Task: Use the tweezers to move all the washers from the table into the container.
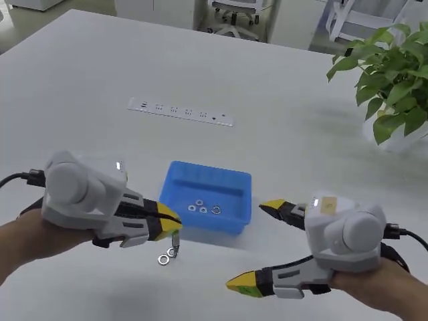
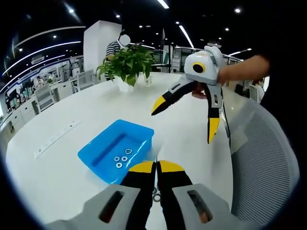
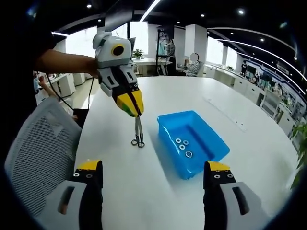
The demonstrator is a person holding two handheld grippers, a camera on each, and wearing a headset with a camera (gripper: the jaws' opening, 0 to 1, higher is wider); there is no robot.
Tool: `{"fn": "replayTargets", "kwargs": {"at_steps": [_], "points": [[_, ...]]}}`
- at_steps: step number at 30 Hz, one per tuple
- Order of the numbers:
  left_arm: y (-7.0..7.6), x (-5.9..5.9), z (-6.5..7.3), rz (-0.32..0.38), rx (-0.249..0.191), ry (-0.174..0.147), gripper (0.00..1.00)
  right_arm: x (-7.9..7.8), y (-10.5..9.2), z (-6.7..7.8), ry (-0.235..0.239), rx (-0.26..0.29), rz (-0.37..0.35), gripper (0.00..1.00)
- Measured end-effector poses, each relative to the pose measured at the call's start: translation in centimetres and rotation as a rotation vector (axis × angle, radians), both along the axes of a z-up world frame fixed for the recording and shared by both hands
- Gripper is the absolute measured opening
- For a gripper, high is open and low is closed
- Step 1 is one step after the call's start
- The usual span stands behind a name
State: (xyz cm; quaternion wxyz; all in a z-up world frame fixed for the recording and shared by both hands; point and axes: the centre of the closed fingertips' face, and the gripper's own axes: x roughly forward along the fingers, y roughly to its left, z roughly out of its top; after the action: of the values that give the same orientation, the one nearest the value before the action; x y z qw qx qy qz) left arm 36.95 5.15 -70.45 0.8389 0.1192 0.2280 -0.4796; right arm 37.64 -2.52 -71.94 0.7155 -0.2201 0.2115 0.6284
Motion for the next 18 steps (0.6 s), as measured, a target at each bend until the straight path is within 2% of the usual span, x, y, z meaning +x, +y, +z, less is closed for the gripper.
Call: {"fn": "replayTargets", "kwargs": {"at_steps": [7,14,18], "points": [[0.0,-0.2,0.0,-0.011,0.007,-0.001,0.05,-0.4,1.3,-0.1,-0.013,-0.002,0.083,0.74],[0.0,-0.3,0.0,-0.008,0.008,0.007,0.05,-0.5,2.7,-0.7,-0.042,-0.024,0.183,0.64],[0.1,-0.2,0.0,0.006,0.011,0.015,0.05,-0.8,3.8,-1.2,-0.041,-0.034,0.253,0.55]]}}
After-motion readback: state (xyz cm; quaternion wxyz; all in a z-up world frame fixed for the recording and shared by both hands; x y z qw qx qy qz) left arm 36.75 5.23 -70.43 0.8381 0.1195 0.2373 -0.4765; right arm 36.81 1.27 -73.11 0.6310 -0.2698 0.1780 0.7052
